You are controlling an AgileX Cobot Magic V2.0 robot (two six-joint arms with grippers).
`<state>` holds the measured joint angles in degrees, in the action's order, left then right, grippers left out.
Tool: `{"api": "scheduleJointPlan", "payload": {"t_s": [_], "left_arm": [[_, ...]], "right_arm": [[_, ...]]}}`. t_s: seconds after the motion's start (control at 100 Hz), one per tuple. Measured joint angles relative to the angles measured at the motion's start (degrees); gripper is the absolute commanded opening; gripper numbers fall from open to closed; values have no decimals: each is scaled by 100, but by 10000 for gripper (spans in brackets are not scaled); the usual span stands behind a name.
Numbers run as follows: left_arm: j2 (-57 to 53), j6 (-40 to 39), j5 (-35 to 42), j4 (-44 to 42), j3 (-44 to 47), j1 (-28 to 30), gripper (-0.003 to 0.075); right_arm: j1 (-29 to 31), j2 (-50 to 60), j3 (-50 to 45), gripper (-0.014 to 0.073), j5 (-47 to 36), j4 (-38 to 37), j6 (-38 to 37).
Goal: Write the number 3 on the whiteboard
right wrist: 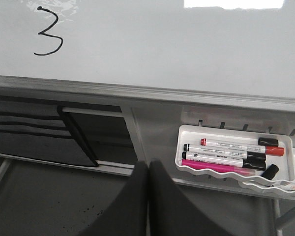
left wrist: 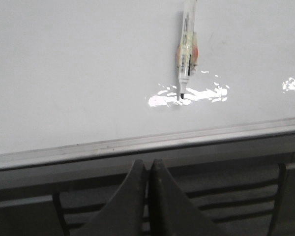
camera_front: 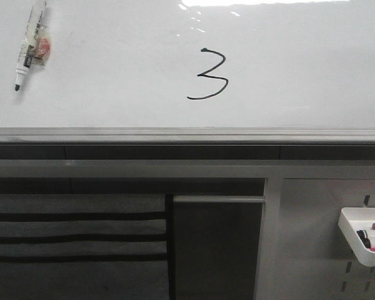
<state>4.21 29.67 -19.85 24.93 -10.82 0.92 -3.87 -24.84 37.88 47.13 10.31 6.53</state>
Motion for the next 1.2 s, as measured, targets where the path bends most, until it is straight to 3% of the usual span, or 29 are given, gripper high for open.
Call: {"api": "scheduleJointPlan", "payload": {"t_s": [0.28, 0.47, 0.57, 0.71, 1.2], "left_arm": [[-450, -247, 638, -35, 585, -4, -18], [-450, -2245, 840, -1933, 789, -145, -18], [-450, -2657, 1200, -2385, 1008, -254, -18], [-450, -2786, 1687, -2526, 1114, -347, -18], [-450, -2851, 1711, -2548, 1114, -368, -18]], "right_arm": [[0, 0, 0, -74, 0, 0, 0], [0, 0, 0, -74, 0, -9, 0], [0, 0, 0, -74, 0, -9, -3], [0, 0, -13, -74, 0, -9, -3], [0, 0, -16, -74, 0, -9, -3]]}}
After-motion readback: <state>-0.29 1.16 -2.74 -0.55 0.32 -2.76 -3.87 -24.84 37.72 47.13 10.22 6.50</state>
